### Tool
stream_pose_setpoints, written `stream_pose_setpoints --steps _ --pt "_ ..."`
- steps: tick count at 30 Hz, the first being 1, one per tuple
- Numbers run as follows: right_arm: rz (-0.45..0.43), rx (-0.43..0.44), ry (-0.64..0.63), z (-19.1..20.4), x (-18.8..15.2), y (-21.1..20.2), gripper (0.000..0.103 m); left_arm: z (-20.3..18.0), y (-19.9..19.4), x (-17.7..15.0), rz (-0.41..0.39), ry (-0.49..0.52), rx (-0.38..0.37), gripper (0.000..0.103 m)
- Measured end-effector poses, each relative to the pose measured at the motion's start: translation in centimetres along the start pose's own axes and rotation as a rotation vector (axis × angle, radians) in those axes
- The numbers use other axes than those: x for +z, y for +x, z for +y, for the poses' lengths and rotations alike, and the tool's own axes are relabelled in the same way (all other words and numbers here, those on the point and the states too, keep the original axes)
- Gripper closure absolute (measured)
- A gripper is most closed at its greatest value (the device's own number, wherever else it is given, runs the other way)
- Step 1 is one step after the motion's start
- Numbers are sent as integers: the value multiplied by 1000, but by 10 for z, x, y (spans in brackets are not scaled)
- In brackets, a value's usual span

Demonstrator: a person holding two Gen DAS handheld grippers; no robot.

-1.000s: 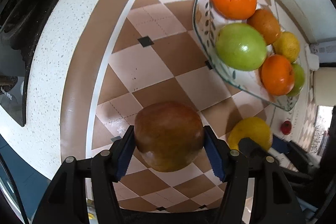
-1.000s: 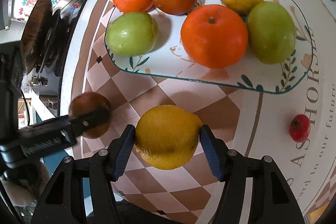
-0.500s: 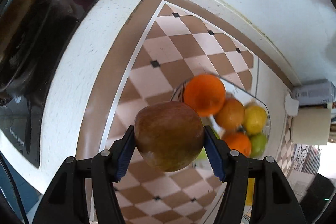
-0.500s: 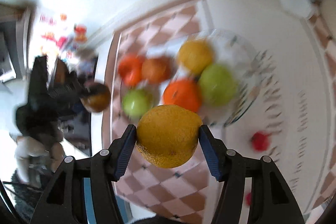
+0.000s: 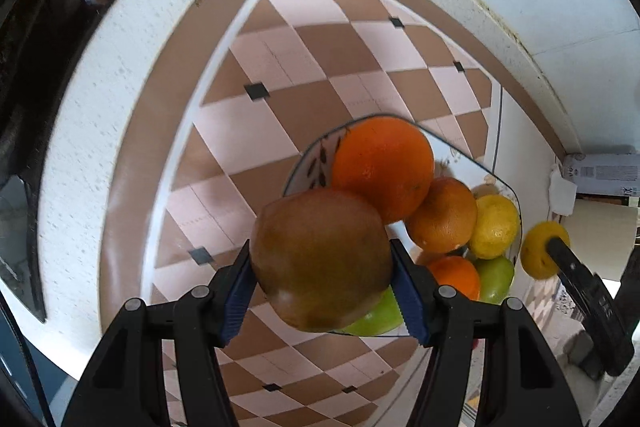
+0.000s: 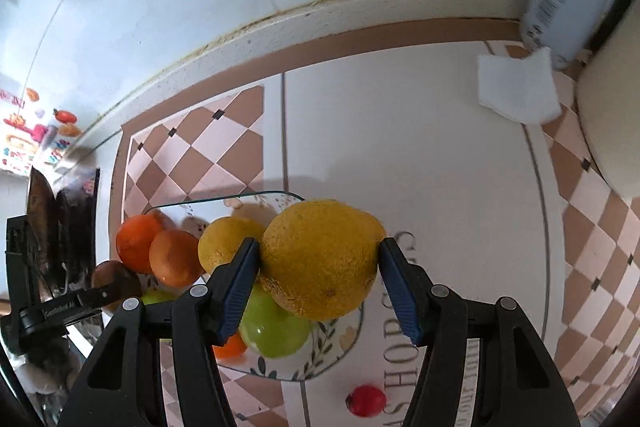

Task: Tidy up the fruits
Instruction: 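Carry the pear onto the plate with the left tool while the right tool places the lemon there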

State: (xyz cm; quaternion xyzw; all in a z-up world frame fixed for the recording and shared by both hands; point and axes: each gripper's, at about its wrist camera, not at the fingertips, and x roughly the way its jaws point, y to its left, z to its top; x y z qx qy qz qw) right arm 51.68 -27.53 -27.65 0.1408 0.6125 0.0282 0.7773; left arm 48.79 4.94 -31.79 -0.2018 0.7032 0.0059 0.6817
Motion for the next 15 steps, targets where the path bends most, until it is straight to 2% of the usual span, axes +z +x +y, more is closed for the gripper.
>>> stream_pose_setpoints --steps 4,8,9,11,12,14,15 --pt "47 -14 -35 11 4 16 39 2 6 -1 26 -12 -22 44" --pt "67 -11 -8 12 6 19 38 2 -1 2 32 -22 -18 42" --pt "69 -4 2 11 7 18 36 2 -3 2 33 -22 -16 42" --pt "74 -5 8 11 9 15 22 3 -10 2 23 -19 -11 42" --pt "76 -11 7 11 9 13 19 2 -13 2 14 -15 -5 42" --pt "62 -20 -7 14 8 4 18 -2 -22 1 -11 18 32 33" --pt "61 -27 -16 17 7 0 17 -7 -26 0 -23 42 47 24"
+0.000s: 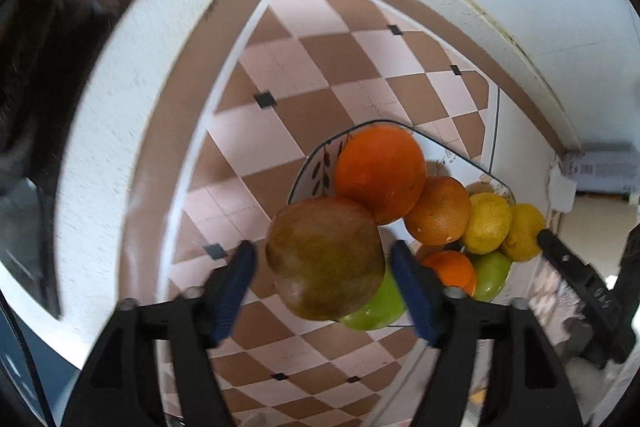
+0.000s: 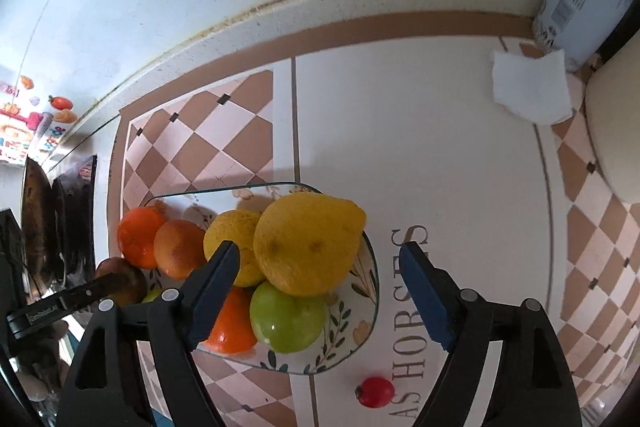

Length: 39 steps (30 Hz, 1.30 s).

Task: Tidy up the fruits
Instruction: 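Carry the pear onto the plate with the left tool while the right tool places the lemon there, then open both tools and lift them back above the runner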

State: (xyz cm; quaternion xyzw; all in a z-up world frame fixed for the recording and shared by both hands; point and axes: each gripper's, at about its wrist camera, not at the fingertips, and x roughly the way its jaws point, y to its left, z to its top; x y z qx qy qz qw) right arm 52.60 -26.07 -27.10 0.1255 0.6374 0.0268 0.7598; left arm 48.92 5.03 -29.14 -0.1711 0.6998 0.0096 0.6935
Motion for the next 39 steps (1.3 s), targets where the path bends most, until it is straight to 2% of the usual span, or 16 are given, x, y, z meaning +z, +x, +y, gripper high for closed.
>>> stream_pose_setpoints --steps 1,2,6,15,26,39 --pt "1 -13 -11 3 -3 -4 12 -3 -4 -2 -11 18 6 19" --pt "-4 -30 -24 6 -6 -9 10 -7 -10 -5 -23 39 16 18" --pt "-44 -119 -100 22 -29 -29 10 -19 -27 -19 -69 102 60 18" --pt "-119 -198 -138 41 -99 -64 10 -41 -53 -77 -218 222 171 18" --pt "-245 -190 -127 48 -165 -129 10 -52 -97 -142 -349 300 182 18" --pt "-394 -123 -145 64 -229 -227 10 -62 -166 -209 -500 352 150 18"
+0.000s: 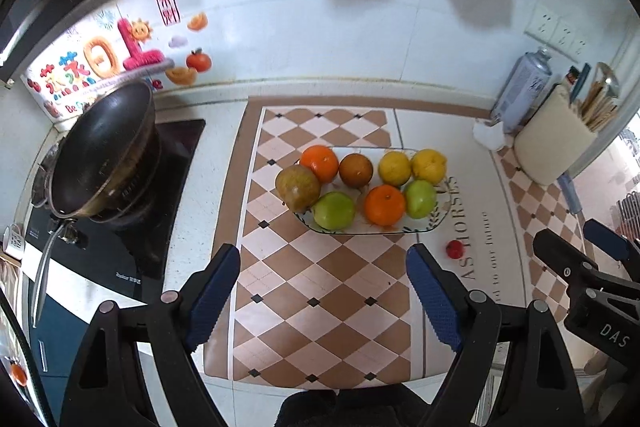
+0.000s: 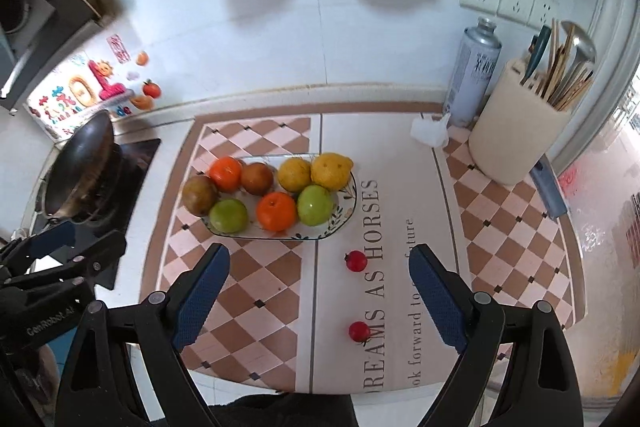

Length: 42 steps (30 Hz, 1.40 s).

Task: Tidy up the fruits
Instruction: 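Open both tools and lift them back above the runner, then grasp a red tomato with the right tool while the left tool grasps the other tomato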

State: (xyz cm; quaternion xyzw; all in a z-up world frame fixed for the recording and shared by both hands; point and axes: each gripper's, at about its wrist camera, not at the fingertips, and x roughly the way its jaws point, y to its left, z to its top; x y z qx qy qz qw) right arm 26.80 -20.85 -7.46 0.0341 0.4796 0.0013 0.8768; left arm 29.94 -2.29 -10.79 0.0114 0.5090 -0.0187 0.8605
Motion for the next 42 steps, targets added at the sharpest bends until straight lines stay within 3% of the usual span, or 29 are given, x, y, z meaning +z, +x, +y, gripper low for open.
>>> stream_pose_setpoints --steps 10,19,23,28,30,31,35,42 --pt "-70 30 -10 8 -6 -59 10 1 -47 -6 -67 4 -28 18" --pt "-36 70 19 4 -11 -52 10 5 -43 -16 -29 -25 -44 18" --pt "16 121 79 -15 -13 -24 10 -1 -25 -15 16 -8 -60 18" --pt "121 131 174 -55 -28 38 10 -19 14 -19 77 34 0 18" --pt "191 138 207 -73 -43 75 17 -29 34 -20 104 57 21 18" --pt "218 137 212 -78 -48 87 30 -34 44 -21 124 74 34 18" --pt "335 146 234 -95 -81 145 44 -64 90 -23 219 155 48 18" --pt "435 176 235 -99 -118 203 60 -100 151 -20 347 219 46 18"
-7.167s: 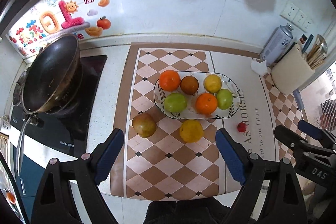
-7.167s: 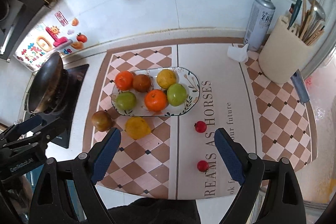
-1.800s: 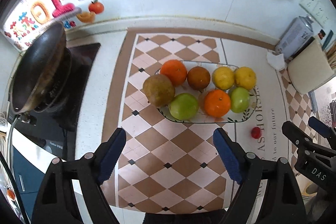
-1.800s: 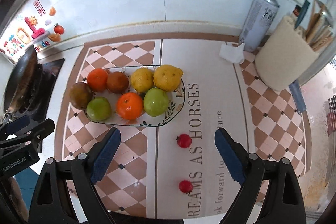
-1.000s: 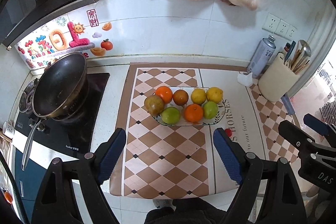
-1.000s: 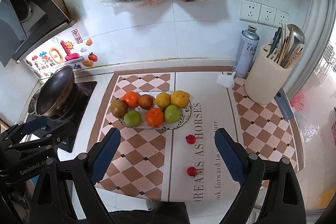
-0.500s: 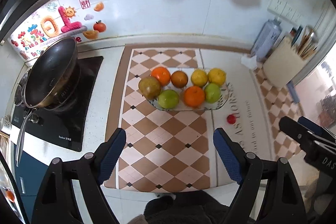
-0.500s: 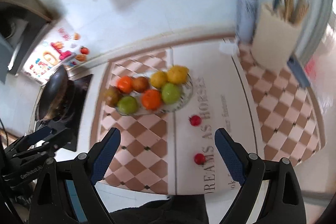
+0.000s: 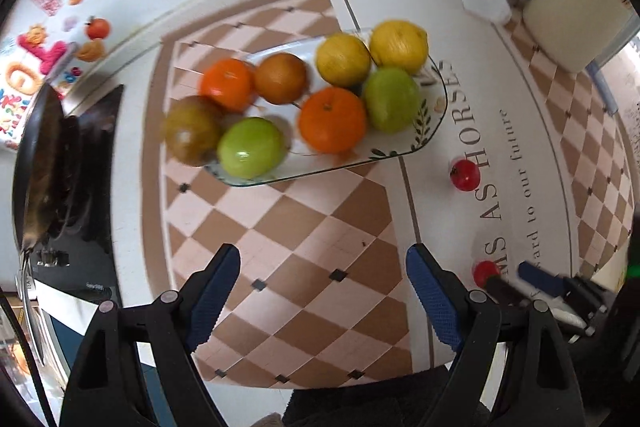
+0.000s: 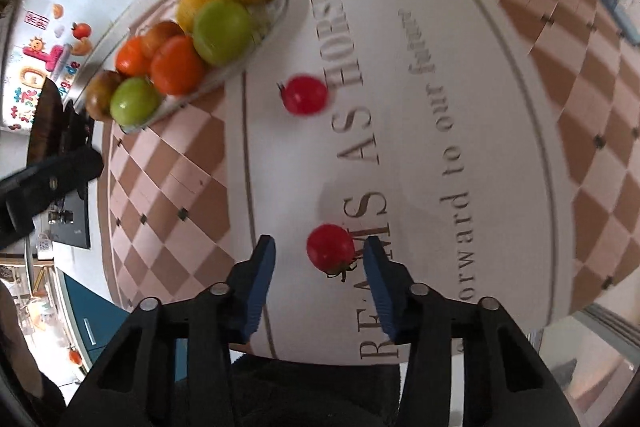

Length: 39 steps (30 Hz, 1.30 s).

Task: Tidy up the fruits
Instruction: 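Grasp a red tomato with the right tool while the left tool grasps the other tomato, then lower both tomatoes onto the plate edge and open both tools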

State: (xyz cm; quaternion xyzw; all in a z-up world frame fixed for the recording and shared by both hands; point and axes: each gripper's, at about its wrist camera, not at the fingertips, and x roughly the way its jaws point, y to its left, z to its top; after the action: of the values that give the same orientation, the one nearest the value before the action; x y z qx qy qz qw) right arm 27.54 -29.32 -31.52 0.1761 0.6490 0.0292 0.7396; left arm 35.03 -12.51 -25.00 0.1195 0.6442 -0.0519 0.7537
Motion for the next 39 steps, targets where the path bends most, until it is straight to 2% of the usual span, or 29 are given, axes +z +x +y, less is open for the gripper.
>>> stream_pose_setpoints --steps 4,8,13,17,19,23,28,30,36,39 --pt "21 -14 -33 0 -1 19 71 -12 18 12 57 6 -25 18" --pt "-1 -15 -71 -2 -2 20 71 -23 31 23 94 -6 -76 18" --pt "-57 8 6 -29 6 -3 71 -47 44 37 117 -9 -170 18" --pt "-77 -10 59 -57 20 -13 71 -78 61 53 133 1 -234 20" --pt "-77 -26 72 -68 26 -14 71 -91 69 58 150 17 -243 37" --pt "-85 -43 92 -80 39 -18 71 -108 88 62 197 39 -236 45" --pt "-92 -40 115 -84 48 -22 71 -111 100 65 205 38 -230 71" --pt "-93 -39 116 -84 49 -25 71 -112 102 66 188 49 -229 74" --pt "-109 -31 99 -76 54 -34 71 -102 98 64 141 39 -256 75" --pt "-126 -8 85 -66 59 -40 71 -78 83 62 117 -14 -313 75"
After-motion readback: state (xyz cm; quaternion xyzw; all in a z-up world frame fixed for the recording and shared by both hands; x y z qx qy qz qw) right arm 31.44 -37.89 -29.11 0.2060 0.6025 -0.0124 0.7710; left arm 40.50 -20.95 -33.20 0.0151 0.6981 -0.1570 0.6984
